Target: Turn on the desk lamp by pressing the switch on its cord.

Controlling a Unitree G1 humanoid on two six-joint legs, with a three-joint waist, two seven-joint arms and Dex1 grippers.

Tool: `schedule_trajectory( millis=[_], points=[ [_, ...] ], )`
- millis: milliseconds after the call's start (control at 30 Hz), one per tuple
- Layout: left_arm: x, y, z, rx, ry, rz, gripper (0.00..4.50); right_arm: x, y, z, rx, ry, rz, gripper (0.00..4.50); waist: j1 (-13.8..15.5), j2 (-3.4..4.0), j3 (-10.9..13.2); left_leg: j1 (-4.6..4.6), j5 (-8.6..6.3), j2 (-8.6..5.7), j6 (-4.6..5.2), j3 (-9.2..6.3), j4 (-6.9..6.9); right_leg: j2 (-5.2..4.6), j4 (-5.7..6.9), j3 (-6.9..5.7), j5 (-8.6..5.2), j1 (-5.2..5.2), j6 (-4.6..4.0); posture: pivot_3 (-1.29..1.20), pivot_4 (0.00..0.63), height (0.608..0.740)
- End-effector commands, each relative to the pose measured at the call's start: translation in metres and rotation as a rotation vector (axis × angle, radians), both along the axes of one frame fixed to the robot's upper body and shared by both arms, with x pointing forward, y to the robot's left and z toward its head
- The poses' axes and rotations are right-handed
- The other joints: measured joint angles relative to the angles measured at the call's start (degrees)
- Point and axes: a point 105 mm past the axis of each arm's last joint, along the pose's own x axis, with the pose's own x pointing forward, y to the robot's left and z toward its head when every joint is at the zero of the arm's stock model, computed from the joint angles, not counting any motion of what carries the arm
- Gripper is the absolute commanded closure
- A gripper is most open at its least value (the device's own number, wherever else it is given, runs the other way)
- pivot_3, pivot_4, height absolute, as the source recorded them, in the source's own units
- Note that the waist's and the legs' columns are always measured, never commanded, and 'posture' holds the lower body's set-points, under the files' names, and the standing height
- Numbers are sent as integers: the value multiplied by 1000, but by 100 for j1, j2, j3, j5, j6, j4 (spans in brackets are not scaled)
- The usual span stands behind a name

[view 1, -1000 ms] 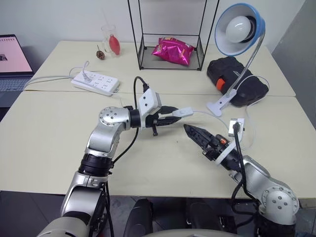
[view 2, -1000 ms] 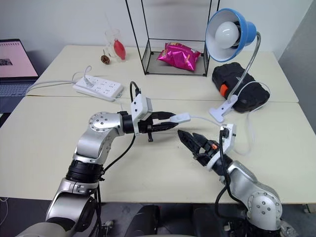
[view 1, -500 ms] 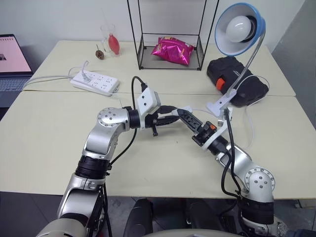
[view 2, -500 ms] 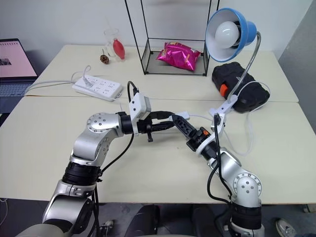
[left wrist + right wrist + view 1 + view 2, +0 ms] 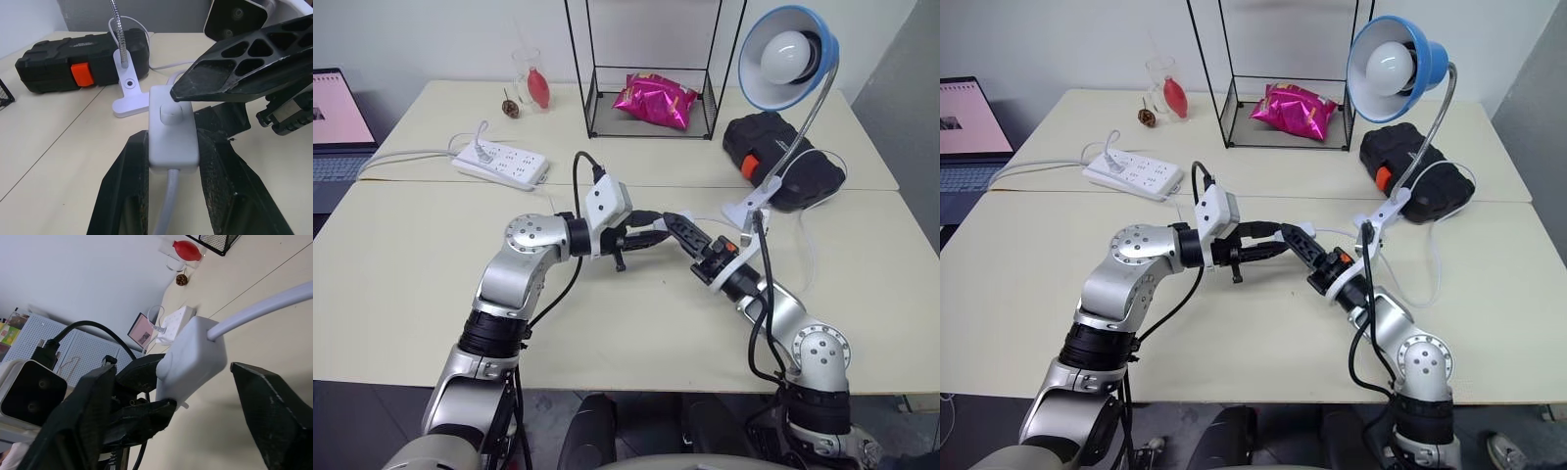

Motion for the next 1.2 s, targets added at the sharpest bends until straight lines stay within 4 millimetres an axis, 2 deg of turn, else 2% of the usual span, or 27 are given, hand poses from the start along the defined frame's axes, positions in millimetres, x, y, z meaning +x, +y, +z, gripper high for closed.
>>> schedule_trajectory(
  millis=[33, 267, 400, 867, 900, 933, 1067, 1200],
  points=[
    [-5, -3, 11, -18, -42, -21, 3440, 0, 2, 11, 26, -45, 10, 1585, -1, 0, 0, 0, 0, 0, 0, 0, 0, 0, 0, 0, 0, 0, 0, 0, 150, 740],
    [-5, -3, 12, -19, -46, -19, 3440, 0, 2, 11, 32, -38, 7, 3268, -2, 0, 0, 0, 0, 0, 0, 0, 0, 0, 0, 0, -1, 0, 1, 0, 150, 740],
    [-4, -3, 12, -20, -48, -16, 3440, 0, 3, 11, 31, -39, 13, 3857, -7, 1, 0, 0, 0, 0, 0, -1, -1, 0, -1, 0, -1, -1, 2, 0, 150, 740],
    [-4, -2, 11, -15, -53, -7, 3440, -1, 3, 19, 100, -60, 25, 3889, -14, 1, 1, -1, 0, 0, 0, 0, -2, 0, -2, 0, -3, -1, 4, 0, 150, 740],
    [-3, -1, 11, -15, -54, -6, 3440, -2, 3, 20, 100, -67, 31, 3200, -14, 1, 1, -1, 0, 0, 0, 0, -2, 0, -2, 0, -3, -1, 4, 0, 150, 740],
    [-3, -1, 11, -15, -54, -4, 3440, -3, 3, 21, 99, -70, 34, 3139, -15, 1, 1, -1, 0, 0, 0, 0, -2, 0, -2, 0, -3, -1, 4, 0, 150, 740],
    [-2, 0, 10, -16, -53, 2, 3440, -5, 3, 18, 80, -65, 40, 2308, -15, 1, 1, -1, 0, 0, 0, 0, -3, 0, -3, 0, -3, -1, 5, 0, 150, 740],
    [-2, 0, 10, -17, -51, 6, 3440, -6, 0, 18, 92, -48, 31, 2294, -15, 1, 1, -2, 0, 0, 0, 0, -3, 0, -3, 0, -5, -2, 8, 0, 150, 740]
  ],
)
